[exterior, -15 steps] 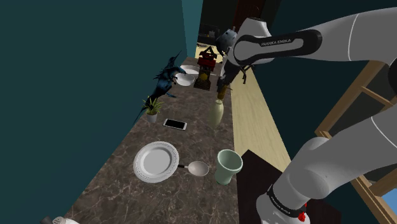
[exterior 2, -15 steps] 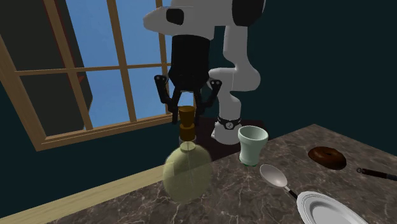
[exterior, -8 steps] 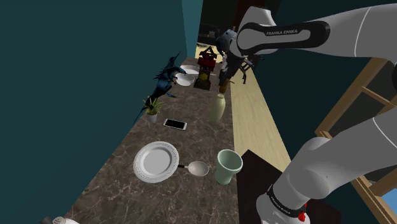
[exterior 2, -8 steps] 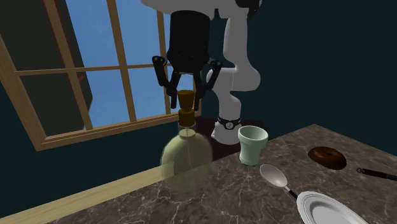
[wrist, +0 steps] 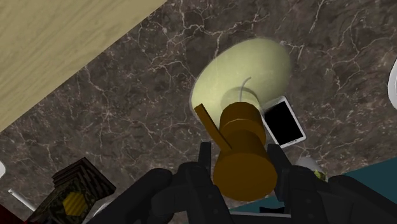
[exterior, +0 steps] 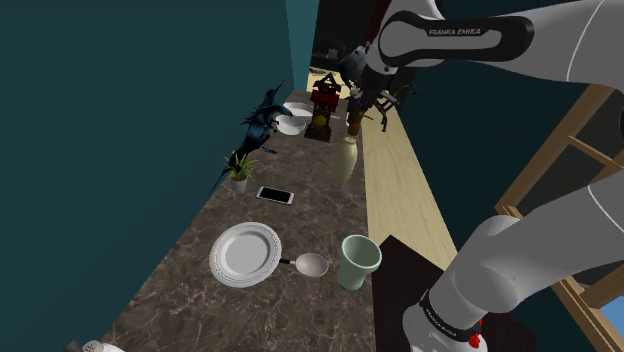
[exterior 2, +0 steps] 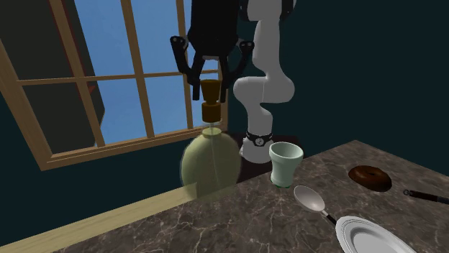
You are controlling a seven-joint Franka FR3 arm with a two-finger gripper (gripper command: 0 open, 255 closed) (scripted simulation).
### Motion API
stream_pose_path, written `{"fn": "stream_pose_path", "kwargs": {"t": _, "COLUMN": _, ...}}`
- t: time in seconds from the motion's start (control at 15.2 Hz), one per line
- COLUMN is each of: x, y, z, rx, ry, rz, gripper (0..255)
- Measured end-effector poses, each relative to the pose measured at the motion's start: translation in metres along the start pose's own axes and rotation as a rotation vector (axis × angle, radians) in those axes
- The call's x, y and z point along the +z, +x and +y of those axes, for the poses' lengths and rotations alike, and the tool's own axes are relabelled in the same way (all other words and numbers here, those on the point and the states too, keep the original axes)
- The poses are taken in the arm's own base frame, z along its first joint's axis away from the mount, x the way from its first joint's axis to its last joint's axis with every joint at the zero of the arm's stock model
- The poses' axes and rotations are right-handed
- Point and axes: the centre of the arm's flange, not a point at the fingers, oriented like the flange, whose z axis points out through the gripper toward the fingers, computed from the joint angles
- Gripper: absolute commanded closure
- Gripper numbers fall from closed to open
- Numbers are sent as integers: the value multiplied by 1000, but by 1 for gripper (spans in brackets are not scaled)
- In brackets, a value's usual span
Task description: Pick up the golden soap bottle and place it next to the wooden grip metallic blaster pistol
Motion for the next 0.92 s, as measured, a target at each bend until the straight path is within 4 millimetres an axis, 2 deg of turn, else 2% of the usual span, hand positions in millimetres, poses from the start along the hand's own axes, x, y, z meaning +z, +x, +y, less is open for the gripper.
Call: {"fn": "stream_pose_path", "kwargs": {"t": 0.92, "x": -72, "y": 17, "z": 5, "rx": 0, "ry": 0, "rz": 0, "gripper": 255}}
